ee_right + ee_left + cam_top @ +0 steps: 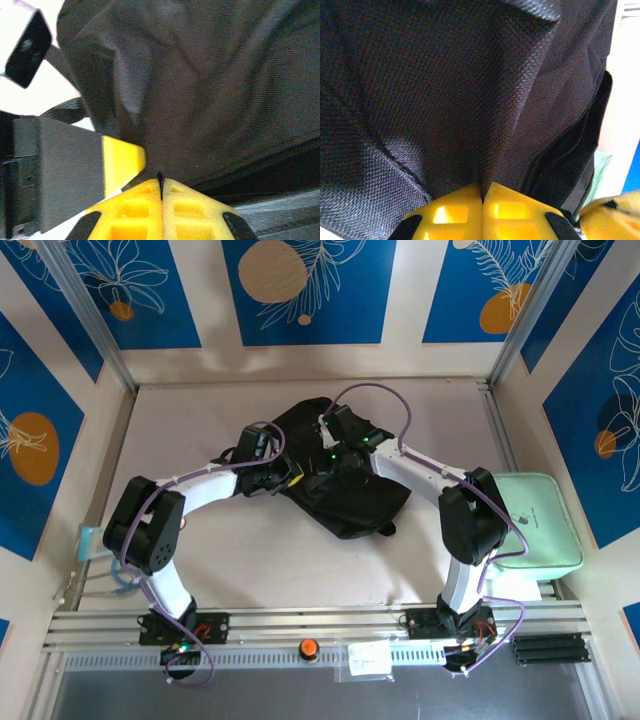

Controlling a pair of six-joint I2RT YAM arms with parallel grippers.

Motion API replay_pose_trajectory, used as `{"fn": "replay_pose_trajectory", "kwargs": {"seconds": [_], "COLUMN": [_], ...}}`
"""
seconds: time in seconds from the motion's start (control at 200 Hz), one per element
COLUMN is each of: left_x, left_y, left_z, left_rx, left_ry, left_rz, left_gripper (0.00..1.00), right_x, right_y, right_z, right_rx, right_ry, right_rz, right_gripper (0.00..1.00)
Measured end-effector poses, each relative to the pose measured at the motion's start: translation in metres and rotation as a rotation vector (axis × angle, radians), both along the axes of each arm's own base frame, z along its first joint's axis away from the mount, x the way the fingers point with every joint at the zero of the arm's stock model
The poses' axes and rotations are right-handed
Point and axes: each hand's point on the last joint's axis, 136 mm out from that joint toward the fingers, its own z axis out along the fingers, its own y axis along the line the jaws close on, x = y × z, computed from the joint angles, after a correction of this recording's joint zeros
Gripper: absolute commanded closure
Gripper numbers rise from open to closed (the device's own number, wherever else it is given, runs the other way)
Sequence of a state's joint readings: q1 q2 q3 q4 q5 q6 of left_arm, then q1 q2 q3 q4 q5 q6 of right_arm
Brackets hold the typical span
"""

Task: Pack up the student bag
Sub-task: Zip the student bag at the center of the table, then rotate the student bag at the top-center of the table.

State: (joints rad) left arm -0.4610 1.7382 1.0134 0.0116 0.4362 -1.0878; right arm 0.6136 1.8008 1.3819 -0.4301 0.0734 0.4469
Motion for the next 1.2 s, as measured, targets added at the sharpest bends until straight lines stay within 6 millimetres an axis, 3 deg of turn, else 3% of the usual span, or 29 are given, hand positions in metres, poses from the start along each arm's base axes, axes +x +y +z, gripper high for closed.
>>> {"fn": "replay_pose_trajectory", "kwargs": {"seconds": [0.225, 0.425, 0.55, 0.645, 0.86, 0.965, 1.2], "left_x": [0.001, 0.001, 0.000, 0.001, 0.005, 0.017, 0.092], "left_y": [-0.001, -0.001, -0.001, 0.001, 0.006, 0.015, 0.062], "left_z": [0.003, 0.003, 0.002, 0.002, 0.006, 0.014, 0.030], "left_rx": [0.018, 0.027, 0.031, 0.040, 0.069, 0.077, 0.117], "left_ry": [-0.034, -0.048, -0.051, -0.056, -0.085, -0.110, -0.198], "left_rz": [-0.032, -0.043, -0.047, -0.048, -0.062, -0.076, -0.044], "left_gripper": [1.00, 1.00, 1.00, 1.00, 1.00, 1.00, 1.00], "right_x": [0.034, 0.088, 0.113, 0.119, 0.118, 0.117, 0.100], "right_y": [-0.051, -0.095, -0.117, -0.128, -0.129, -0.124, -0.094], "right_z": [0.004, 0.007, -0.006, -0.017, -0.020, -0.019, 0.005], "right_rx": [-0.090, -0.130, -0.167, -0.194, -0.197, -0.182, -0.047], "right_ry": [-0.028, -0.054, -0.045, -0.021, 0.010, 0.012, 0.007], "right_rz": [-0.153, -0.299, -0.364, -0.396, -0.422, -0.408, -0.343], "right_gripper": [1.00, 1.00, 1.00, 1.00, 1.00, 1.00, 1.00]}}
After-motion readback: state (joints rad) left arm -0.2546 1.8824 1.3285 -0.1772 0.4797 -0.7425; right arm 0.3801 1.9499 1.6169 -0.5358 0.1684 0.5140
